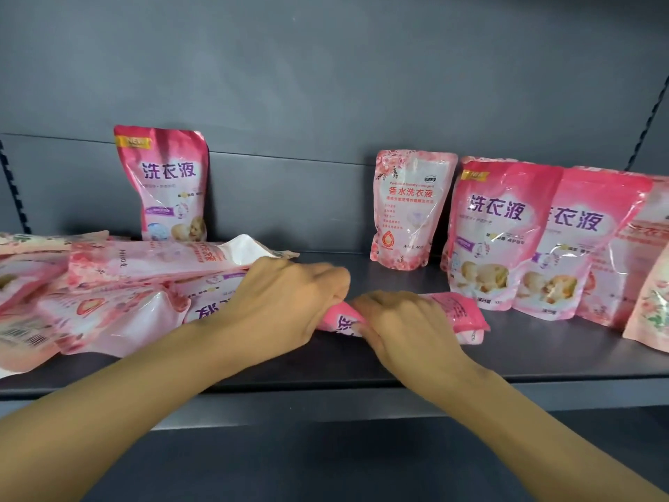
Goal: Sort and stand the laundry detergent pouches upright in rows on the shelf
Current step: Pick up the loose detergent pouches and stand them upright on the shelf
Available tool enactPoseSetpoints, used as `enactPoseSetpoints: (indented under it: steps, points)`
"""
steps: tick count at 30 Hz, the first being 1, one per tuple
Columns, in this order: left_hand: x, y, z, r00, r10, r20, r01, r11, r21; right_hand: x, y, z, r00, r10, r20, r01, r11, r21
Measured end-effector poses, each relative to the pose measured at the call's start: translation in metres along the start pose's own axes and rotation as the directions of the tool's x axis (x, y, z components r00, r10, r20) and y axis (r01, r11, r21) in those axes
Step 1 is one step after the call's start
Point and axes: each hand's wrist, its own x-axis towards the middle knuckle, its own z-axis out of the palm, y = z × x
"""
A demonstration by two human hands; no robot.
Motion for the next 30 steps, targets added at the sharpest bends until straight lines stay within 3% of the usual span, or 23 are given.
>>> enactPoseSetpoints:
  steps: [2,5,8,12,16,18,20,22,26,30]
  points:
    - [0.013,0.003,0.000,0.997,-0.043,-0.066,0.039,0.998,-0.056,0.002,0.006,-0.008,0.999,0.051,-0.012,-0.051,0.998,0.027]
    - [0.031,0.010,-0.003,0.965,-0.227,-0.127,0.195,0.955,-0.225,0.001,0.030,-0.017,0.990,0.140,-0.021,-0.135,0.981,0.140]
    - [0.044,0.013,-0.004,0.904,-0.425,-0.039,0.373,0.832,-0.411,-0.003,0.056,-0.030,0.966,0.246,-0.083,-0.195,0.897,0.397]
    - [0.065,0.017,0.009,0.845,-0.507,0.168,0.512,0.678,-0.528,-0.005,0.100,-0.041,0.849,0.501,-0.164,-0.211,0.607,0.766]
    - [0.106,0.036,0.042,0.784,-0.525,0.330,0.556,0.357,-0.751,-0.017,0.135,-0.044,0.736,0.665,-0.129,-0.150,0.346,0.926]
    - [0.124,0.053,0.060,0.776,-0.479,0.411,0.573,0.261,-0.777,-0.028,0.148,-0.043,0.651,0.757,-0.058,-0.138,0.193,0.972]
    - [0.138,0.075,0.077,0.793,-0.402,0.458,0.577,0.254,-0.776,-0.039,0.160,-0.042,0.581,0.814,0.008,-0.145,0.093,0.985]
    - [0.149,0.097,0.092,0.808,-0.349,0.475,0.578,0.314,-0.753,-0.051,0.172,-0.043,0.512,0.858,0.044,-0.159,0.043,0.986]
    - [0.167,0.127,0.119,0.823,-0.359,0.440,0.562,0.410,-0.718,-0.069,0.196,-0.042,0.388,0.922,0.014,-0.144,0.046,0.989]
    - [0.185,0.142,0.134,0.810,-0.406,0.423,0.579,0.442,-0.685,-0.078,0.211,-0.039,0.356,0.934,-0.030,-0.105,0.071,0.992]
